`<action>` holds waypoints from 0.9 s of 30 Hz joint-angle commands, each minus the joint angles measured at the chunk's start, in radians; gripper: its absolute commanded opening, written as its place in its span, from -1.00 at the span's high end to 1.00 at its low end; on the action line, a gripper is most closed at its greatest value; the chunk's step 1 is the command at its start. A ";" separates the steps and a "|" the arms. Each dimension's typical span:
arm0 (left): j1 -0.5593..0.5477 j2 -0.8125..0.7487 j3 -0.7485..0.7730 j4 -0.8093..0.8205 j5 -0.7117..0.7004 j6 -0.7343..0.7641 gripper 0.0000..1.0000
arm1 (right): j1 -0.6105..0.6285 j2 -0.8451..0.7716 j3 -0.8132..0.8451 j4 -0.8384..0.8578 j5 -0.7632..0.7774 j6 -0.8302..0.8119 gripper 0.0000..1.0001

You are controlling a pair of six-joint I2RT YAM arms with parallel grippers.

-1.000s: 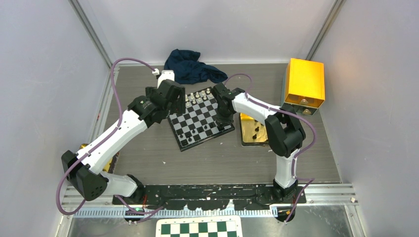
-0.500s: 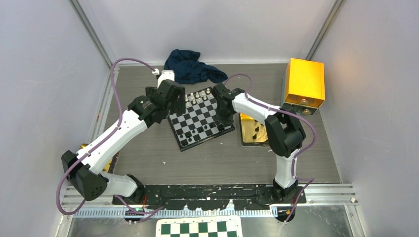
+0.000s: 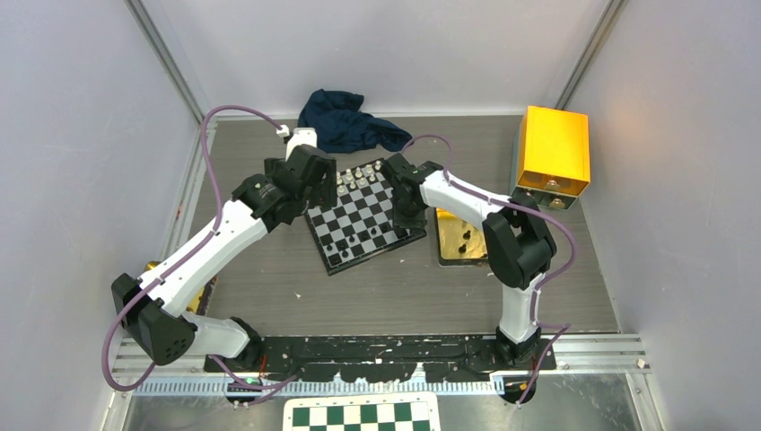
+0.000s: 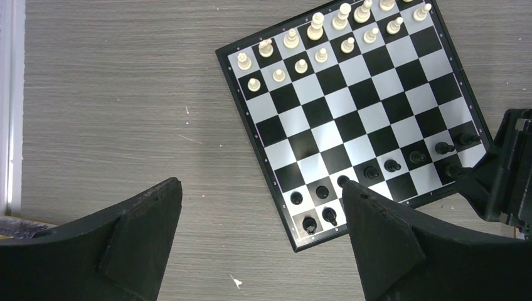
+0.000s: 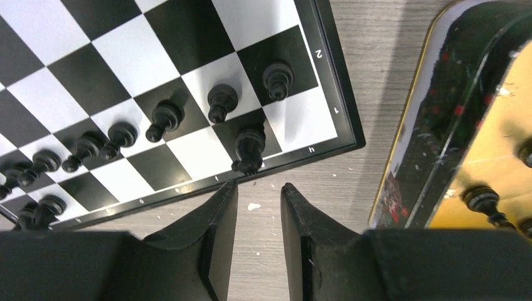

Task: Set up the chess pieces on the board
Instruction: Place the chess piece on the chessboard, then pick up the chess piece from the storage box.

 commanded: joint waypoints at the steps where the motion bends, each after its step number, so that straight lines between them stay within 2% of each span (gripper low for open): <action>1: 0.005 -0.030 0.012 0.002 -0.020 -0.016 -0.99 | 0.013 -0.095 0.021 -0.029 0.016 -0.112 0.25; 8: 0.005 -0.032 0.013 -0.011 -0.024 -0.038 -0.99 | 0.022 -0.131 0.005 -0.024 -0.026 -0.201 0.25; 18: 0.005 -0.036 0.010 -0.024 -0.044 -0.055 -0.99 | 0.022 -0.157 -0.003 -0.023 0.001 -0.166 0.26; 27: 0.005 -0.030 0.004 -0.029 -0.049 -0.053 -0.99 | -0.003 -0.351 -0.068 -0.029 0.195 -0.111 0.27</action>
